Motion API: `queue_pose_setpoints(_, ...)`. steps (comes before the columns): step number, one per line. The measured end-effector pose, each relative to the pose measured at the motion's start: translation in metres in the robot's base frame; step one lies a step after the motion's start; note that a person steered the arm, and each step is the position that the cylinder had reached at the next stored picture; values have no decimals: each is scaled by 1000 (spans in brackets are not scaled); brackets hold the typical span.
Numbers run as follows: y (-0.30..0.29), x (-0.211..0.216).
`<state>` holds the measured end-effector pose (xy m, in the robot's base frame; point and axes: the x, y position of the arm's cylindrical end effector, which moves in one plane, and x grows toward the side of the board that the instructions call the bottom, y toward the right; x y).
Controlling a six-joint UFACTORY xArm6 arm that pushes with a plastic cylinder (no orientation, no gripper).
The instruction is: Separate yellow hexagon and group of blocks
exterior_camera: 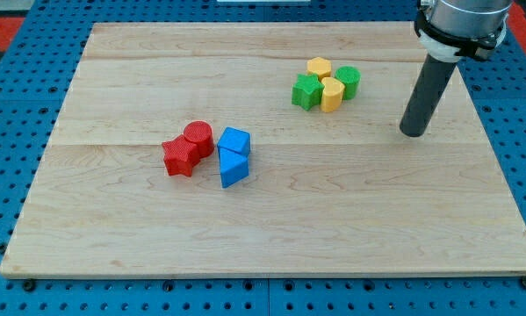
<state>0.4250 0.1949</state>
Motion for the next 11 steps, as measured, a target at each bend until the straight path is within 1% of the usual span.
queue_pose_setpoints(1, 12, -2)
queue_pose_setpoints(2, 21, -12)
queue_pose_setpoints(3, 21, -39)
queue_pose_setpoints(4, -31, -41)
queue_pose_setpoints(5, -53, -55)
queue_pose_setpoints(6, -91, -94)
queue_pose_setpoints(7, -105, -112)
queue_pose_setpoints(8, -106, -139)
queue_pose_setpoints(9, -152, -154)
queue_pose_setpoints(10, -155, -189)
queue_pose_setpoints(11, -176, -194)
